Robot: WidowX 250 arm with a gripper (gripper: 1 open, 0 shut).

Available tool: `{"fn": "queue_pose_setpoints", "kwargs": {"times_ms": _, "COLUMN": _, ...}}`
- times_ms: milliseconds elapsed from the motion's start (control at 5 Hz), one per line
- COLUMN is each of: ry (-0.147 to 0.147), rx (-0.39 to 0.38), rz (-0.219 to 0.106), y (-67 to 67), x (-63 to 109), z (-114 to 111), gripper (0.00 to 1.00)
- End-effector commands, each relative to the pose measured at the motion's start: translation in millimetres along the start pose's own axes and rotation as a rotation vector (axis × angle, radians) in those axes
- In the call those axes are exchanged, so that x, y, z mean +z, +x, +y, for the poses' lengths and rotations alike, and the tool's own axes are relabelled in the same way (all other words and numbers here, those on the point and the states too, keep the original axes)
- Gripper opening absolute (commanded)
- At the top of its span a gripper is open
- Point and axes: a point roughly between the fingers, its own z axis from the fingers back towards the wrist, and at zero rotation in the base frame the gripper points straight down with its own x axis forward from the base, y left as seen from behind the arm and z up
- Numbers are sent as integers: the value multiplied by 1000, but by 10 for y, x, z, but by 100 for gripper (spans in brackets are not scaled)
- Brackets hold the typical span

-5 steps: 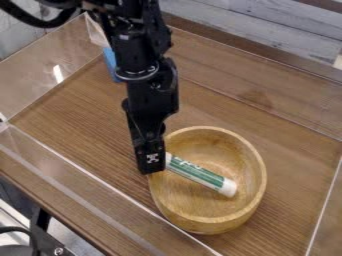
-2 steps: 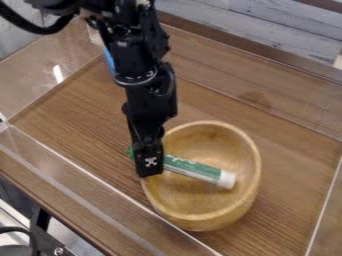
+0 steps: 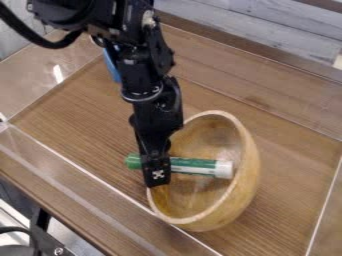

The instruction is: Remove the green marker from inside the brown bowl and put it on the table

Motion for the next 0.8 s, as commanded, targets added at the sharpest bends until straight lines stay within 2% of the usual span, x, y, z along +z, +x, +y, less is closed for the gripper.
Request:
{"fn": "queue_pose_setpoints", "kwargs": {"times_ms": 0, "ry": 25, "rx": -16, "rz": -34, "y": 82, "x": 55, "z": -5, "gripper": 100}}
{"fn": "queue_pose_setpoints", "kwargs": {"times_ms": 600, "ry": 26, "rx": -25, "rz": -59, "y": 134, "x": 12, "z": -42, "gripper": 100}}
